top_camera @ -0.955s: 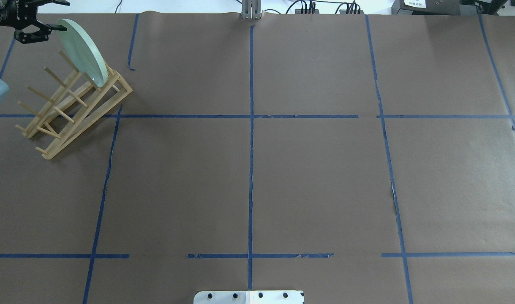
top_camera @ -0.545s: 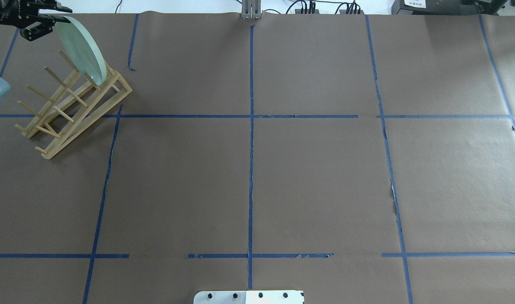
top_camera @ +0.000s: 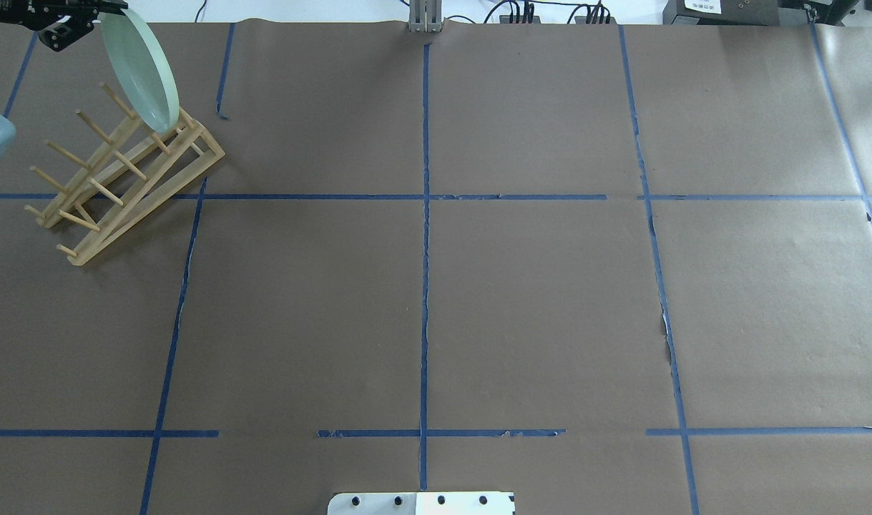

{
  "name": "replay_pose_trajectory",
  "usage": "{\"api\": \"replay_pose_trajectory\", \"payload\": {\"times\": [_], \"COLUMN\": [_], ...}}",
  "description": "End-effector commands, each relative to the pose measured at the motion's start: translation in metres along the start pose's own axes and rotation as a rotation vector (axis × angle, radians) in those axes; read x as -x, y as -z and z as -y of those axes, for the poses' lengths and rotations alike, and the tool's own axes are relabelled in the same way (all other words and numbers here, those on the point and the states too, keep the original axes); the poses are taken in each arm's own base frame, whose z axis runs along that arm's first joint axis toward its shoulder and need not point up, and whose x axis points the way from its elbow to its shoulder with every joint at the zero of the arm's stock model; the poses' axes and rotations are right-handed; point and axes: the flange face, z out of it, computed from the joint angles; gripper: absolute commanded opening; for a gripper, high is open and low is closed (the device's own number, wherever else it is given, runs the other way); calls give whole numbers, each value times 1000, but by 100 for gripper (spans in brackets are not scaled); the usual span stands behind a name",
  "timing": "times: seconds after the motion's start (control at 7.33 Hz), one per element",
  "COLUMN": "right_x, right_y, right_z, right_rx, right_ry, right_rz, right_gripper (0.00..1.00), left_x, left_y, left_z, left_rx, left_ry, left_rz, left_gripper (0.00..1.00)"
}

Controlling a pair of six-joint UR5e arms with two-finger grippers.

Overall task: Place plate on table
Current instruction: 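Lift the plate up out of the wooden rack with the left gripper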

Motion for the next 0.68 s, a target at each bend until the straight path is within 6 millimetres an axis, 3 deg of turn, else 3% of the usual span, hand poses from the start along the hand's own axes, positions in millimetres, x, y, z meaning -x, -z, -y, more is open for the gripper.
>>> {"api": "replay_pose_trajectory", "payload": {"times": [0.0,0.14,0.27,0.41,0.55], "right_x": [0,0,0,0,0], "right_y": [0,0,0,0,0], "right_z": [0,0,0,0,0], "right_rx": [0,0,0,0,0], "right_ry": [0,0,0,0,0], "right_rz": [0,0,0,0,0], "right_gripper": [100,100,100,100,100], "left_x": [-65,-107,-133,-125,-100], "left_y": [21,16,-4,-32,-74], "left_z": [-44,-79,-124,-176,-233], "left_rx": [77,50,63,55,-16], "left_ry": [51,86,95,62,-7], "left_rz": [52,98,150,218,311], "left_gripper": [0,0,0,0,0]}}
